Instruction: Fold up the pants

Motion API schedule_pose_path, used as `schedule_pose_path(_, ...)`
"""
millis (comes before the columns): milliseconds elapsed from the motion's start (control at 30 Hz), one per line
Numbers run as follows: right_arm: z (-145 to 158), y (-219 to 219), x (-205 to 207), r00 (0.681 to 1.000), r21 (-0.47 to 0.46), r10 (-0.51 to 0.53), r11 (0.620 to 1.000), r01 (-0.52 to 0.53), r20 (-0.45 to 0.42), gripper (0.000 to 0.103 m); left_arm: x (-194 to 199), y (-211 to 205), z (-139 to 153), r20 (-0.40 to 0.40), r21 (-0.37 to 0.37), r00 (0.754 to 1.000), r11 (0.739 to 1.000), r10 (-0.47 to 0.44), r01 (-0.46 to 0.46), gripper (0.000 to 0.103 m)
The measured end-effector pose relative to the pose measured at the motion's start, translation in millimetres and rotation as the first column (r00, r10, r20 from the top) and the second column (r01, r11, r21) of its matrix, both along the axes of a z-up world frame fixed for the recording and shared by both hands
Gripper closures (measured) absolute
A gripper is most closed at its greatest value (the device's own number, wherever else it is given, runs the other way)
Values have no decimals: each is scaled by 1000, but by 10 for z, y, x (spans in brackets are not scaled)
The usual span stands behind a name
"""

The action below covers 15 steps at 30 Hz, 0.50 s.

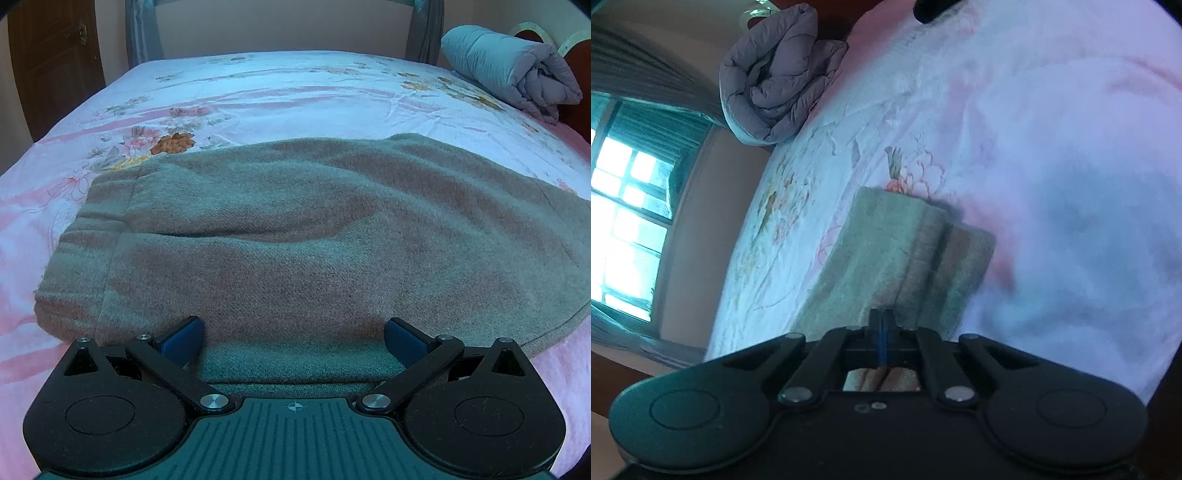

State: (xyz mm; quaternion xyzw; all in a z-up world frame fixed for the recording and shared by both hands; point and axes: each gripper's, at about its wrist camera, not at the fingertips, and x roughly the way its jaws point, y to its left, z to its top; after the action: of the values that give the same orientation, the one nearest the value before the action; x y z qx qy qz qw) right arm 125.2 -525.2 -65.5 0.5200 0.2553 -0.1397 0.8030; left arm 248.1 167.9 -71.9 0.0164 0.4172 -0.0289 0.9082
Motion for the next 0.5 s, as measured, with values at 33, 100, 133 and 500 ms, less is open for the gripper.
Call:
schedule_pose_path(33, 20, -2, -23, 1000, -4, -18, 1000, 18, -7, 88, -3, 3, 0, 1, -1, 1000, 1000, 0, 0, 0)
schedule_pose_path(100, -10, -22, -154, 999, 46, -51, 998, 50, 6, 70, -13, 5, -2, 5, -3, 1000, 1000, 0, 0, 0)
schedule_pose_path(133, -48, -28, -214, 998, 82, -64, 995, 62, 20, 68, -17, 7, -4, 7, -4, 1000, 1000, 0, 0, 0)
schedule_pose_path(500, -121, 50, 32, 1000, 88, -26, 996, 25, 6, 103, -6, 29, 13, -1, -8, 1000, 1000, -22, 22, 0)
